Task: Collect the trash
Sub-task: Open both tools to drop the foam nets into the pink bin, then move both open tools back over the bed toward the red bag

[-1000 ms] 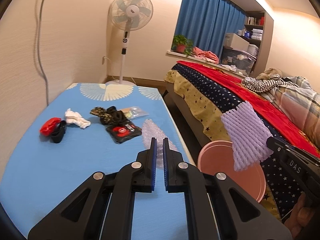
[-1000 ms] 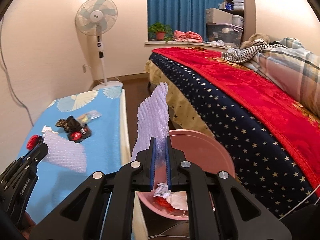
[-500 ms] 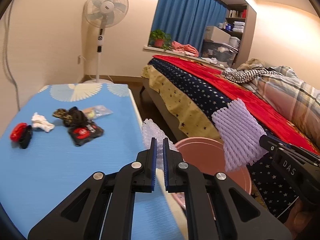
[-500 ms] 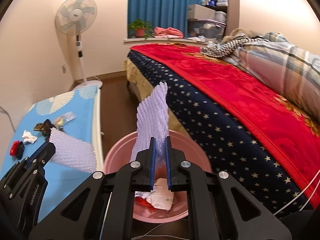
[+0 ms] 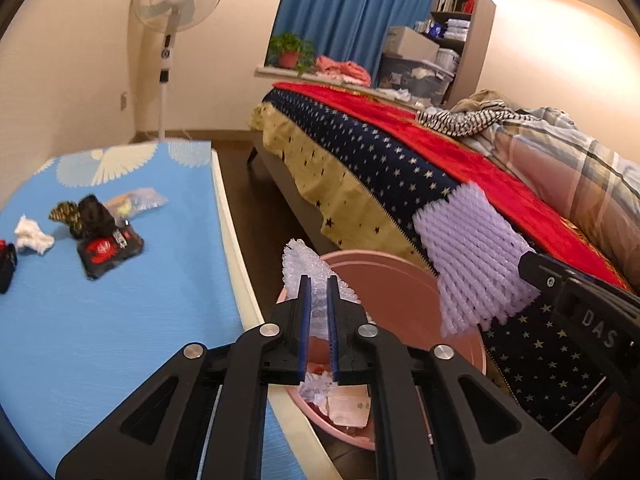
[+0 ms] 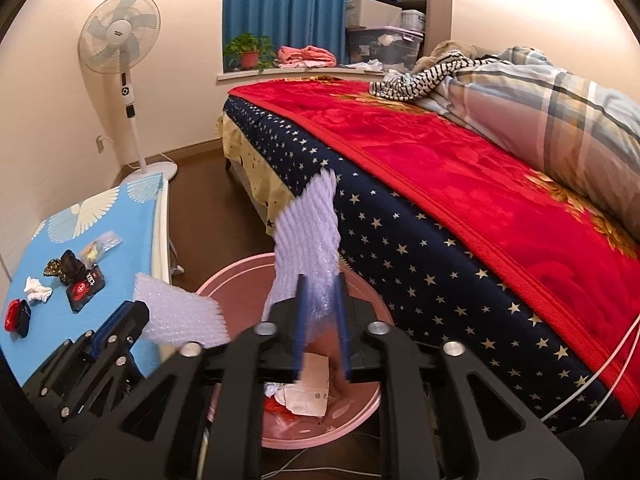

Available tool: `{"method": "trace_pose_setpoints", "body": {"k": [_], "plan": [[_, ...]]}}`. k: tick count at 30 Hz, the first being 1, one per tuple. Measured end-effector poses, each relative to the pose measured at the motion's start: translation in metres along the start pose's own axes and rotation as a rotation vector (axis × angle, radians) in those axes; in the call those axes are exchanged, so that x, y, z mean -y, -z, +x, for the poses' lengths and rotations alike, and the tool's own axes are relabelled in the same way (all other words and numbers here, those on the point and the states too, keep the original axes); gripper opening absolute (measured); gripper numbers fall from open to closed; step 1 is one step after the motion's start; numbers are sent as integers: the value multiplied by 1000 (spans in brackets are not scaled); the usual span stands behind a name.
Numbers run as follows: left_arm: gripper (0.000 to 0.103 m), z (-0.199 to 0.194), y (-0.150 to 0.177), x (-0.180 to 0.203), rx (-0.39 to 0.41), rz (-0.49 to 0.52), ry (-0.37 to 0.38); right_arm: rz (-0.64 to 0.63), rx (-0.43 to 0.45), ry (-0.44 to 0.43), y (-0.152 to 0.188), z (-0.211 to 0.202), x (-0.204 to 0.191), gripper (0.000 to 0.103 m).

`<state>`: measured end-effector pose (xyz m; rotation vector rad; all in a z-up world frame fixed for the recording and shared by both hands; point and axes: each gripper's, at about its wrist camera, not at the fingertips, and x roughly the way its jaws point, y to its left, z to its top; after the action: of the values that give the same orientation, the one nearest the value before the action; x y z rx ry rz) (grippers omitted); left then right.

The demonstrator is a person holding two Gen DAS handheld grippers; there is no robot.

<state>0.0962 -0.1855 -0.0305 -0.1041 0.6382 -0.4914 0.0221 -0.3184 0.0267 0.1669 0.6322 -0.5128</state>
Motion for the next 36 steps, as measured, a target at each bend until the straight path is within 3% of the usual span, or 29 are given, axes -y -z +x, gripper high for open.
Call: {"method": "trace_pose_setpoints", "body": {"k": [2, 17, 20, 27, 36], "plan": [[23, 3, 2, -5, -14, -32, 2, 9, 3, 14, 1, 0, 3, 44], [23, -24, 3, -17, 7, -29, -42, 27, 21, -18, 4, -13, 4, 44], [31, -33, 3, -24, 18, -28, -65, 27, 26, -44, 6, -17, -1, 44], [32, -54, 4, -56, 48, -73, -129, 6, 55, -148, 9, -26, -25, 44], [32, -74, 8, -107, 104, -168, -275, -15, 78, -333, 17, -25, -69, 44]]}}
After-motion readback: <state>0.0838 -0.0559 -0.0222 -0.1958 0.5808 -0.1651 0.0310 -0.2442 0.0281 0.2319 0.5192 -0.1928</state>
